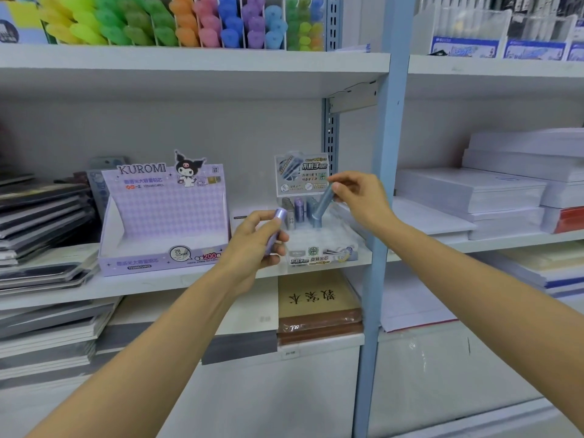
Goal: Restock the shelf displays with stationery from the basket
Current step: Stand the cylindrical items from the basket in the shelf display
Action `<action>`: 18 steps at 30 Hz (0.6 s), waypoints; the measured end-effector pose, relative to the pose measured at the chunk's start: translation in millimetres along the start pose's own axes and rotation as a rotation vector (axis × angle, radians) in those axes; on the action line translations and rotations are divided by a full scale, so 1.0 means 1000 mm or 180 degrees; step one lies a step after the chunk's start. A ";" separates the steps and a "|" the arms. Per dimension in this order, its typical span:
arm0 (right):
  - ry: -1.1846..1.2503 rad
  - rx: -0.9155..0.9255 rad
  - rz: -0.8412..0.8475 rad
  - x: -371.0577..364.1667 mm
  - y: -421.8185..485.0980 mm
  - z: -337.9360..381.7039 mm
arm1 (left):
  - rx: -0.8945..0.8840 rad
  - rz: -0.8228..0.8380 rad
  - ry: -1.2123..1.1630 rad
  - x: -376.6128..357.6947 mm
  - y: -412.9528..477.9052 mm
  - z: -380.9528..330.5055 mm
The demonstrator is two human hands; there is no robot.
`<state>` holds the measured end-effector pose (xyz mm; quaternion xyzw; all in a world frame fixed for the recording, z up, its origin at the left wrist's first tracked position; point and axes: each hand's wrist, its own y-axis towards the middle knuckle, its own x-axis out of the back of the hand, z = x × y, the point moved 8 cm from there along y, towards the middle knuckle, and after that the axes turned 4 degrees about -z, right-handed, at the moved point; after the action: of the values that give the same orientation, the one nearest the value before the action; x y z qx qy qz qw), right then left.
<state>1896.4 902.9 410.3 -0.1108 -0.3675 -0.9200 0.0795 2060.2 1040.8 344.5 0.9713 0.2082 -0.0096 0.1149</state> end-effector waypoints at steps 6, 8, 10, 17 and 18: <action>-0.0673 0.0203 0.0186 -0.015 -0.002 -0.011 | -0.0020 0.0196 -0.0087 -0.006 -0.001 0.005; -0.0812 0.0285 0.0273 -0.019 -0.001 -0.013 | 0.0029 0.0193 -0.0149 -0.006 0.000 0.008; -0.0995 0.0428 0.0407 -0.020 0.004 -0.010 | 0.0082 0.0210 -0.0241 -0.006 0.002 0.012; -0.0977 0.0543 0.0671 -0.029 0.005 -0.007 | 0.0105 0.0283 -0.0547 -0.007 0.006 0.014; -0.0946 0.0531 0.0626 -0.031 0.004 -0.008 | 0.0078 0.0288 -0.0548 -0.007 0.006 0.015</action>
<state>1925.7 896.6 398.9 -0.2738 -0.4376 -0.8476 0.1229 2056.1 1029.6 332.1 0.9766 0.1533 -0.0904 0.1208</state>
